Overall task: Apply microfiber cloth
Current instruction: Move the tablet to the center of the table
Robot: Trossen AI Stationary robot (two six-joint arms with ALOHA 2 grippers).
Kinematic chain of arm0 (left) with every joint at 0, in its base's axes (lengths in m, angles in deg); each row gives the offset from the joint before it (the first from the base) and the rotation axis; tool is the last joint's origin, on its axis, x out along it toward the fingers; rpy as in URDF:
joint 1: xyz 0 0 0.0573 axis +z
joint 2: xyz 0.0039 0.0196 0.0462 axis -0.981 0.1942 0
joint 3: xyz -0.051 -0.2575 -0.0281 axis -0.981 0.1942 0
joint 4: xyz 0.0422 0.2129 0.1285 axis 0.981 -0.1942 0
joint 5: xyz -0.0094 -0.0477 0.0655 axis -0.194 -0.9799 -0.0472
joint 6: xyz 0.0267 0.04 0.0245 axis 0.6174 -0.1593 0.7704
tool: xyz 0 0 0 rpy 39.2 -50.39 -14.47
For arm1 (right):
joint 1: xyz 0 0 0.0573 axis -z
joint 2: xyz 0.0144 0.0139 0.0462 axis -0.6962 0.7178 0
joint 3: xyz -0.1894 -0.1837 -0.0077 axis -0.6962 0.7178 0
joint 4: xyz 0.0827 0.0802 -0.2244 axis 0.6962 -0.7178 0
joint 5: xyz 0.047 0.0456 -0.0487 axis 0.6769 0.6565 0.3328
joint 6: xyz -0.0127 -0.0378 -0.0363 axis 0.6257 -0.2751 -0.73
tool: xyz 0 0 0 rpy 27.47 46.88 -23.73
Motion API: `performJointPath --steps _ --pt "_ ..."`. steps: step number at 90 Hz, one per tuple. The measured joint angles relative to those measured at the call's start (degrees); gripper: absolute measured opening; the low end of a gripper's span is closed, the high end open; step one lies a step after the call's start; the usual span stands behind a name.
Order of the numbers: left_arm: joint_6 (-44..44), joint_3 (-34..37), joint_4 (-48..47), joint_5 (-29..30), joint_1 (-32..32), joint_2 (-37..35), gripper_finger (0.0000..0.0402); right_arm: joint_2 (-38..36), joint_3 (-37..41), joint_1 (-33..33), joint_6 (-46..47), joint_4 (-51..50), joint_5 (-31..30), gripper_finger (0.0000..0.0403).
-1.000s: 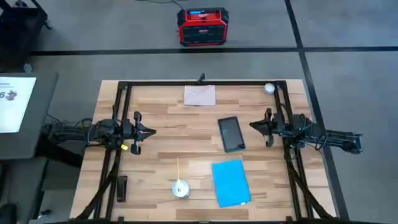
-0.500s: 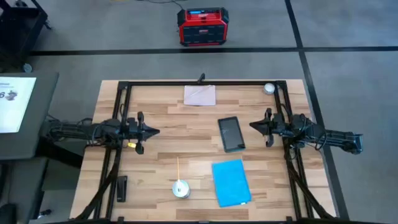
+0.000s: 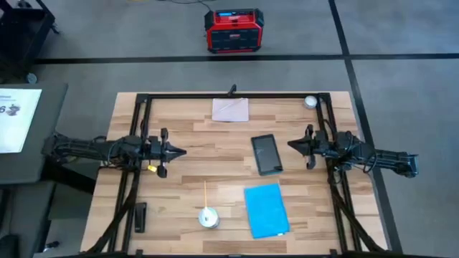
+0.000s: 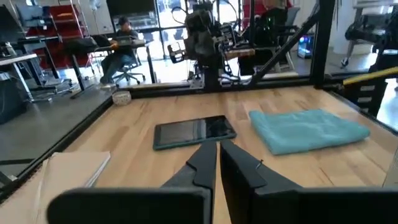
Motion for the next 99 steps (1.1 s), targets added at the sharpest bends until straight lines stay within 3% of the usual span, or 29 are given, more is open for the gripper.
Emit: performJointPath --steps 26,66,99 --pt "1.29 -8.04 0.35 0.6 0.39 15.23 0.0 0.0 0.0 0.0 0.0 0.0 0.0 0.0" --pt "15.16 -30.34 -3.29 -0.14 2.78 45.51 0.0 0.0 -0.02 0.0 -0.01 0.0 -0.01 0.0" --pt "19.57 -48.62 -5.75 -10.54 8.2 67.43 0.0 -0.01 -0.01 0.01 0.0 -0.01 0.0 0.0"
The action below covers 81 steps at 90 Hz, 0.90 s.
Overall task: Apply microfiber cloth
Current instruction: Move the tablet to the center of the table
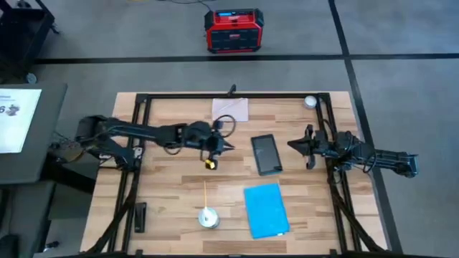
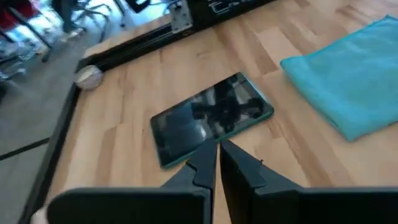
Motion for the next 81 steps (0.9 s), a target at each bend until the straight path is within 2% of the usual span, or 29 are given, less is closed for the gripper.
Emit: performJointPath --steps 17,50,70,81 --pt "-0.02 -6.0 0.07 -3.19 1.25 6.7 0.0 0.01 0.0 0.01 -0.02 0.04 0.0 0.0" --pt "2.85 -14.36 -0.88 -3.22 1.83 15.11 0.0 0.01 0.01 0.04 -0.04 0.92 0.1 0.0" --pt "4.99 -20.91 -6.83 -0.23 1.82 20.84 0.0 0.01 -0.35 0.42 -0.11 1.34 0.17 0.0" --pt "5.01 -26.14 -12.21 1.45 1.92 25.02 0.0 0.03 -0.54 0.43 -3.49 1.32 0.15 0.0"
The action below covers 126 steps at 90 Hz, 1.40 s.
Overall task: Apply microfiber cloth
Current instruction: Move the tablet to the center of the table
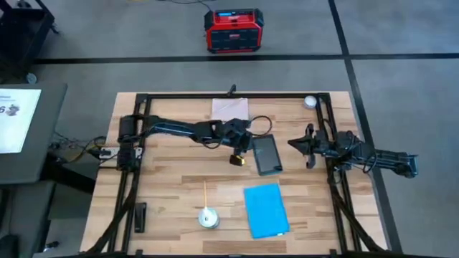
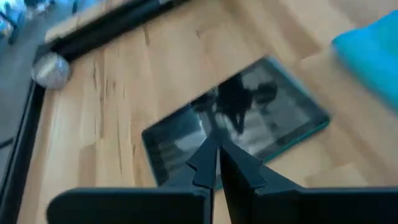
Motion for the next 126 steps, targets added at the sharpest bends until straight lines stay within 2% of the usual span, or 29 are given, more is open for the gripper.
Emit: performJointPath --steps 24,46,69,126 --pt "-2.14 -13.45 -9.85 0.45 -0.01 10.83 0.0 0.24 -0.11 0.0 -3.16 -0.24 -0.04 0.0" --pt "-8.31 -22.36 -11.35 0.16 -0.73 18.13 0.0 0.24 -0.25 0.02 -4.32 -1.44 -0.07 0.0" --pt "-14.29 -22.2 -12.1 -0.38 -1.57 20.2 0.0 0.25 -0.33 0.02 -4.75 -1.64 -0.11 0.0" --pt "-18.92 -20.41 -17.71 0.09 -1.89 20.68 0.0 0.22 -0.39 0.02 -5.35 -2.29 -0.26 0.0"
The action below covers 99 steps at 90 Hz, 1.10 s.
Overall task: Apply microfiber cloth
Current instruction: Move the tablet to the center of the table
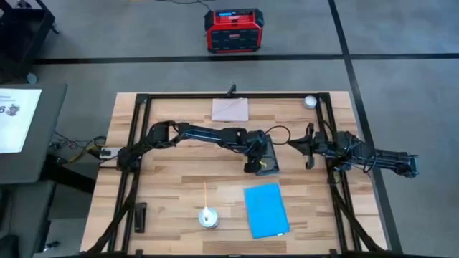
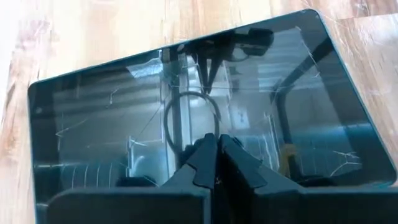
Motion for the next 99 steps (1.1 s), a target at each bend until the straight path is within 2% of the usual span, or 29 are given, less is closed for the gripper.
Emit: performJointPath --steps 60,73,83,99 --pt "-2.04 0.13 -6.67 0.41 0.0 -0.07 0.0 0.02 -0.16 0.0 -0.73 -1.44 0.0 0.0" --pt "-2.04 0.15 -7.35 0.43 -0.01 -0.31 0.0 0.02 -2.72 -0.02 -0.76 -8.31 -0.21 0.0" --pt "-2.04 0.2 -7.41 0.46 0.03 -0.65 0.0 0.02 -4.84 -0.02 -1.25 -14.28 -3.37 0.0" --pt "-1.92 0.75 -9.53 0.44 0.21 -2.6 0.0 -0.14 -5.73 -0.02 -2.15 -15.17 -5.25 0.0"
